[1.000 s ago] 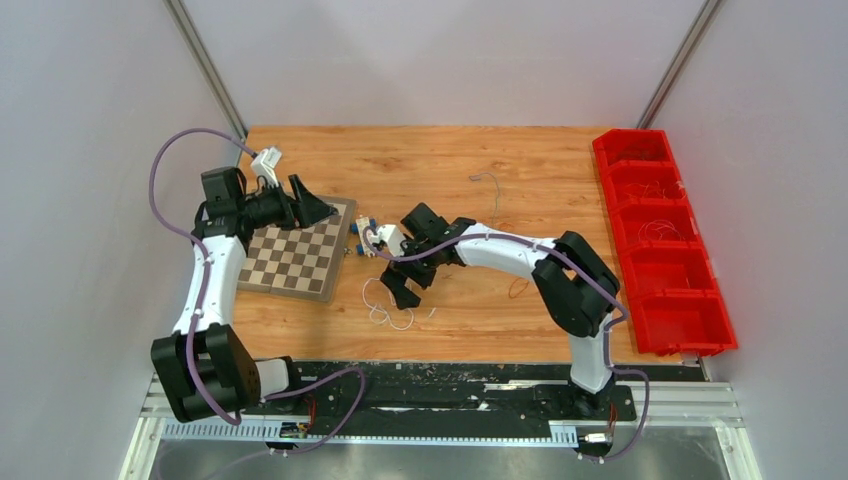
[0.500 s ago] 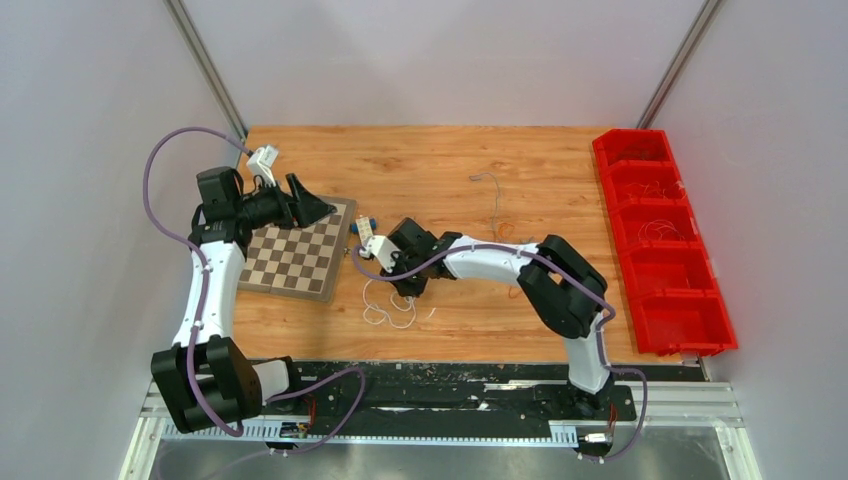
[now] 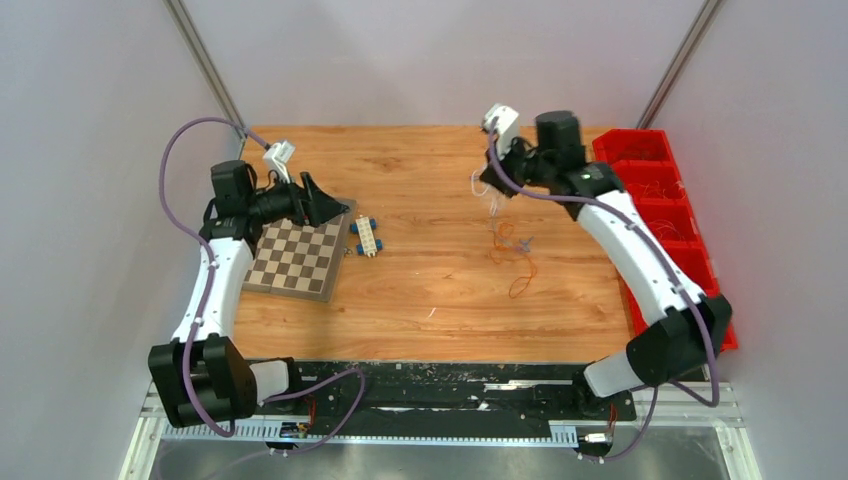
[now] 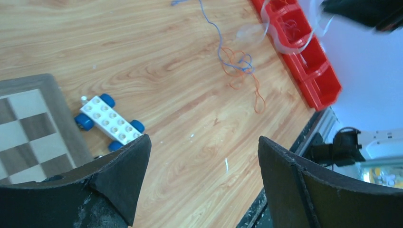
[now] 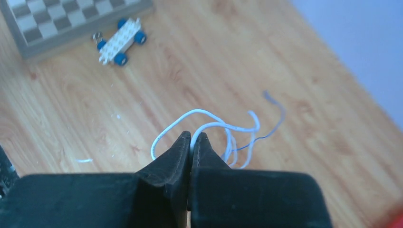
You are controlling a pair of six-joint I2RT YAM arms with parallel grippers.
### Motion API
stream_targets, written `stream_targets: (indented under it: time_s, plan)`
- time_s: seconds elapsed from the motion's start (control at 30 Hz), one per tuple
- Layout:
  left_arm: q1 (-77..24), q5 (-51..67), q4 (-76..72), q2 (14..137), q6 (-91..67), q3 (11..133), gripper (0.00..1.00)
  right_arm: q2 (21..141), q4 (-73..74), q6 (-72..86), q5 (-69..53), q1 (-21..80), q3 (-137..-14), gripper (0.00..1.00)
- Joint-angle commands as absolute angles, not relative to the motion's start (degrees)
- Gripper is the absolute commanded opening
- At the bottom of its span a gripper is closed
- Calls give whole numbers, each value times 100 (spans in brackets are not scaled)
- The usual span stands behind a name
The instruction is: Untangle the cables
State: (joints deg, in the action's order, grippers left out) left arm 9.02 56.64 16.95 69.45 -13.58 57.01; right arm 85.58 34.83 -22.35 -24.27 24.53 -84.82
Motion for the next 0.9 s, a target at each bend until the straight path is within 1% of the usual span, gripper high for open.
stream_targets:
  time_s: [0.0,0.17,0.33,0.37,0.43,0.67,0.77,0.87]
  plan:
    - [540,5723,1495,7023,-1126,6085,91,7969,3751,-2035,-2994,1705,-9186,0]
    - [422,5799,1222,7362,-1363,6394,91,7759,3981,-2090,-2649,744,-10018,0]
    - [288,5888,1117,7643,-1513,6662,92,7844,4360,-2154,-2633,-520,-10540,0]
    - [267,5888,1116,7690,-1521,6702,93,7900,4521,-2172,-2648,-740,-10659,0]
    - [181,5904,1165,7732,-1518,6764,99,7959,4921,-2255,-2670,-1137,-10846,0]
    - [-285,5591,1413,7626,-1096,6762,100,7695,5839,-2979,-2574,-2721,-10370,0]
    - [-489,5454,1630,7590,-847,6849,100,7744,6368,-3316,-2584,-3337,-10430,0]
    - [-608,5345,1441,7472,-800,6610,100,7738,6914,-3819,-2510,-3852,-10452,0]
